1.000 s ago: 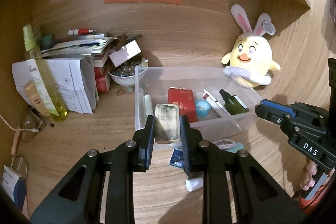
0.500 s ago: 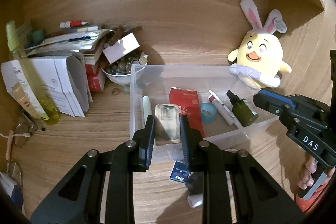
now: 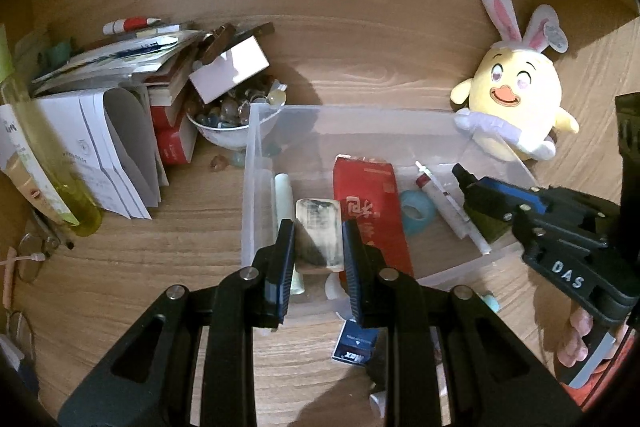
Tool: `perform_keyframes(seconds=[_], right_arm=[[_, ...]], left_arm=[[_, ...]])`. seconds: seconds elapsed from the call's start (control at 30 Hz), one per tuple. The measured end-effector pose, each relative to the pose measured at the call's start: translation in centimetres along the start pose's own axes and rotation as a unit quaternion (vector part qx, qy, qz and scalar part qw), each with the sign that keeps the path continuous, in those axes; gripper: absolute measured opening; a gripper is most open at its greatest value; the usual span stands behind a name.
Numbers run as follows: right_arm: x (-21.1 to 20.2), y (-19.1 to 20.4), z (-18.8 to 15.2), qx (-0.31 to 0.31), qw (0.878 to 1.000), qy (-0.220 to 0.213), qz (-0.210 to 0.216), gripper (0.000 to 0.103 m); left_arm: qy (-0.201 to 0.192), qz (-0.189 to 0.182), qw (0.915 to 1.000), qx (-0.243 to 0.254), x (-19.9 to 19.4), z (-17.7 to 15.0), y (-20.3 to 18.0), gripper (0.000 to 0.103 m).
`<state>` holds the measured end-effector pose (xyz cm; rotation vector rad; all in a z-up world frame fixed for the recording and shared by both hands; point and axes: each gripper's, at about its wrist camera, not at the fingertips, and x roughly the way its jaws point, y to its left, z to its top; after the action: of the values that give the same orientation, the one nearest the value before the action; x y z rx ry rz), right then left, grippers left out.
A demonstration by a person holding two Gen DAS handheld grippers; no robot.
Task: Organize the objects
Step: 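Carry the glass bottle and brown bead into the clear box and release both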
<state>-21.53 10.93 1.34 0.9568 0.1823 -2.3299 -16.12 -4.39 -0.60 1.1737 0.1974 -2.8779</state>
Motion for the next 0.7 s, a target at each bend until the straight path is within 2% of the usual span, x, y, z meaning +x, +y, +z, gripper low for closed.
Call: perform_keyframes(seconds=[0.33,0.57,0.7], right_arm=[[1.4,0.0,-0.1,0.0,1.0,0.017,-0.011,0.012],[1.7,0.0,-0.1,-0.004,1.0,0.021,-0.02,0.012],[1.7,-0.1,-0.1,-0.003,0.999,0.02,-0.026,0.018]], left_arm=[[0.002,0.001,0.9999,0.012,0.4,0.0,-0.6,0.023],[0.002,-0.012,0.9999,0.009,-0.1,0.0,-0.5,0.025],[-0.005,-0.014,0.9998,0.014,-0.9,-0.1,-0.9,0.029]])
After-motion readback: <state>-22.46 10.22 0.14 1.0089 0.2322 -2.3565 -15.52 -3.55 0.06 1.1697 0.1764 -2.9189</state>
